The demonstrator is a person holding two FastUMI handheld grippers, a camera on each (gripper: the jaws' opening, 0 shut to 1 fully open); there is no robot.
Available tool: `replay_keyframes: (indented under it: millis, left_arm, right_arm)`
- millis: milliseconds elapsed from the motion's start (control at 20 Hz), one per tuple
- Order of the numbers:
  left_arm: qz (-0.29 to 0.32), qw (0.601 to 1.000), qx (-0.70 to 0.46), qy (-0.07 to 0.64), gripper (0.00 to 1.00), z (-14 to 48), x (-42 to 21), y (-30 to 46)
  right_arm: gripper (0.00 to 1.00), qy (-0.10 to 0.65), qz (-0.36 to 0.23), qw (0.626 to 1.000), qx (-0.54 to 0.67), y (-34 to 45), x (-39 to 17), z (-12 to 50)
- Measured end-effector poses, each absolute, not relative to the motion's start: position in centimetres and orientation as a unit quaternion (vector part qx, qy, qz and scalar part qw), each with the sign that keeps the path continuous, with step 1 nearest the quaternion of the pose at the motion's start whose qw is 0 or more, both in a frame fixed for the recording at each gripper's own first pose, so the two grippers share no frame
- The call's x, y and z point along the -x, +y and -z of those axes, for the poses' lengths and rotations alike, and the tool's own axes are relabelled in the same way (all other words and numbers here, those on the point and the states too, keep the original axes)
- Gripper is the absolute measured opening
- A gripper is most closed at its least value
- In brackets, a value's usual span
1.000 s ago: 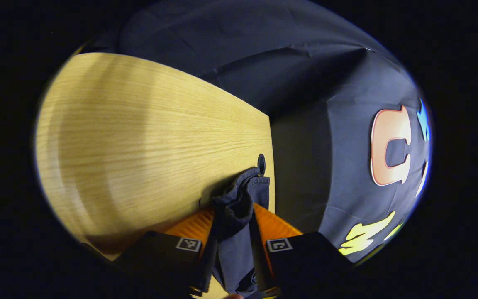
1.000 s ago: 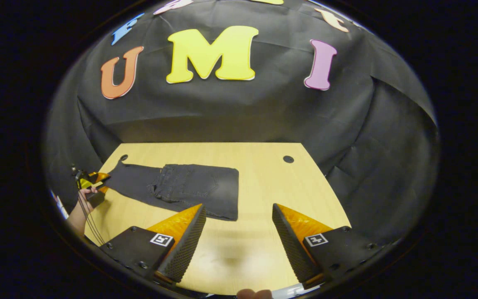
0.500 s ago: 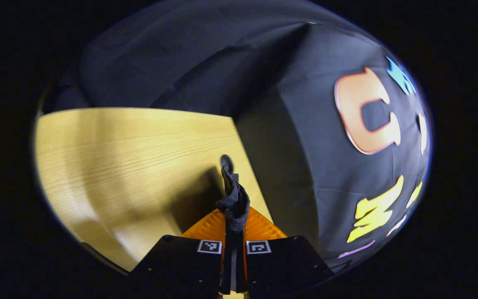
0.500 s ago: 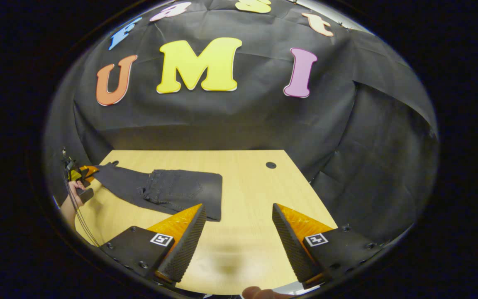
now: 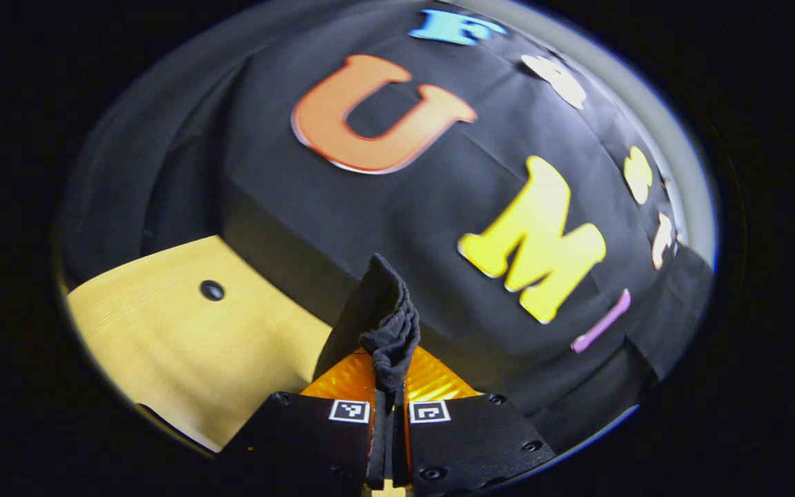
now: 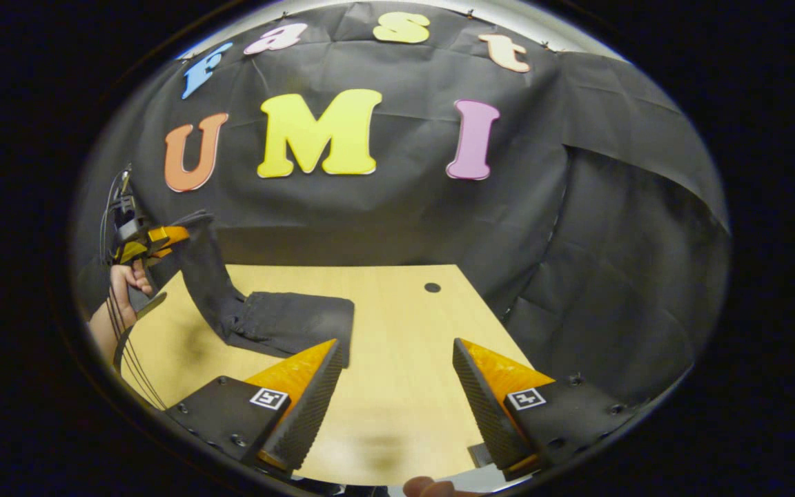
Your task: Grasp the waist and the cuffs of the jeans and fold them to make the two legs overlap; first hold the waist and fold one-third of the jeans toward the cuffs, then hold the cuffs and fold the remaining one-third in the same direction to finish folding.
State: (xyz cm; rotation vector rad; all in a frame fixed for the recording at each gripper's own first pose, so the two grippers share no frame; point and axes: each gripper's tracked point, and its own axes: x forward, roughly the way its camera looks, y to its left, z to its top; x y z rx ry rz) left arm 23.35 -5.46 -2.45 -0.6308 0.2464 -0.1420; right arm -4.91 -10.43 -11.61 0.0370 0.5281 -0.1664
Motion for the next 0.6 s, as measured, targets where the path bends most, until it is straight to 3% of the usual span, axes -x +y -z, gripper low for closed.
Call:
replay_keyframes:
  millis: [150,350,600]
  left_arm:
    - [0.102,0.956,0.239,0.137,0.07,3.7,-22.7,-14.3]
    - [0.111,0.972,0.135,0.155,0.07,10.4,-23.6,-23.5]
    - [0.114,0.969,0.034,0.216,0.07,21.1,-24.4,-28.2]
  right_arm:
    - [0.99,0.257,0.122,0.958,-0.023,-14.2,7.5,11.7]
    - [0.99,0.266,0.17,0.949,-0.025,-19.2,10.8,12.4]
    - [0.99,0.291,0.195,0.936,-0.025,-22.8,12.3,14.1]
